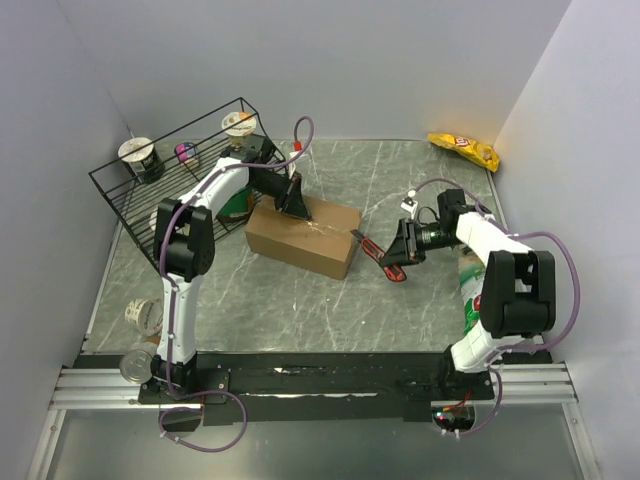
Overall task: Unpack the express box
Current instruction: Cut the express box at the center of the board.
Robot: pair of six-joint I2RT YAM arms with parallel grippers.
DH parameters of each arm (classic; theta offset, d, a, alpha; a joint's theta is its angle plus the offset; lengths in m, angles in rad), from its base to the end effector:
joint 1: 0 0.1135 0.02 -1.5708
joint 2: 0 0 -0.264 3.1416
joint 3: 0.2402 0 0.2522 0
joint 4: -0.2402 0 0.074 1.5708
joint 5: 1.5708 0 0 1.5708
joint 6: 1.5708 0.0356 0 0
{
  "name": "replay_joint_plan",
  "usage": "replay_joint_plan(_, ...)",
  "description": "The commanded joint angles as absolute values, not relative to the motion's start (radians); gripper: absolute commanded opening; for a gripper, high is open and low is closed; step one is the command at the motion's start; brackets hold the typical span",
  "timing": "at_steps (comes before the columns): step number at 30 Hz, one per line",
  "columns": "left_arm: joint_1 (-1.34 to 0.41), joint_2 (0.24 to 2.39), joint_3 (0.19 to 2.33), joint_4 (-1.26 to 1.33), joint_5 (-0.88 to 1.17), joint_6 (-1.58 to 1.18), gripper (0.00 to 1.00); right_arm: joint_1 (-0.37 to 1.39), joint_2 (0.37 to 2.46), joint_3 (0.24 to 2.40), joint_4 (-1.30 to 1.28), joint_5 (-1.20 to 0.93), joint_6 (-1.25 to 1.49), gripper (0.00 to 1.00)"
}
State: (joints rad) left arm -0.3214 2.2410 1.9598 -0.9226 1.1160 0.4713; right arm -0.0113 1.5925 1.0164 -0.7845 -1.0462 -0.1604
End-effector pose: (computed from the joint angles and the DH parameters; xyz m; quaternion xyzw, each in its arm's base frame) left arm 0.4341 -0.1782 0.2264 0.4111 0.7321 -0.5076 0.1933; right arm 0.2833 0.0276 0.2045 -0.1164 0.8552 0.4872 0.1331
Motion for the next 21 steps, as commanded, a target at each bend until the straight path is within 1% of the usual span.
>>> replay_joint_plan(1, -0.339, 2.184, 1.968, -0.876, 1.154, 0.456, 0.01, -0.005, 1.649, 1.117, -0.738, -1.088, -0.101, 0.00)
replay_joint_plan(6, -0.350, 2.184, 1.957, -0.865, 1.161, 0.436, 0.01, 0.044, 1.723, 1.186, -0.718, -1.103, -0.071, 0.00)
replay_joint_plan(11, -0.347, 2.187, 1.957, -0.851, 1.135, 0.411, 0.01, 0.084, 1.767, 1.187, -0.732, -1.132, -0.067, 0.00)
replay_joint_plan(15, -0.341, 2.180, 1.945, -0.848, 1.117, 0.410, 0.01, 0.029, 1.683, 1.114, -0.755, -1.137, -0.118, 0.00)
replay_joint_plan(16, -0.342, 2.178, 1.947, -0.853, 1.115, 0.413, 0.01, 0.005, 1.631, 1.097, -0.738, -1.147, -0.112, 0.00)
replay_joint_plan(17, -0.344, 2.178, 1.950, -0.851, 1.121, 0.413, 0.06, -0.042, 1.603, 1.086, -0.739, -1.137, -0.118, 0.00)
replay_joint_plan(19, -0.348, 2.165, 1.971, -0.842, 1.134, 0.387, 0.19, -0.072, 1.515, 1.081, -0.767, -1.100, -0.171, 0.00)
replay_joint_plan(20, -0.353, 2.158, 1.983, -0.835, 1.134, 0.384, 0.35, -0.081, 1.481, 1.080, -0.779, -1.039, -0.195, 0.00)
replay_joint_plan(21, -0.357, 2.139, 2.009, -0.830, 1.117, 0.391, 0.40, -0.098, 1.445, 1.069, -0.772, -1.004, -0.221, 0.00)
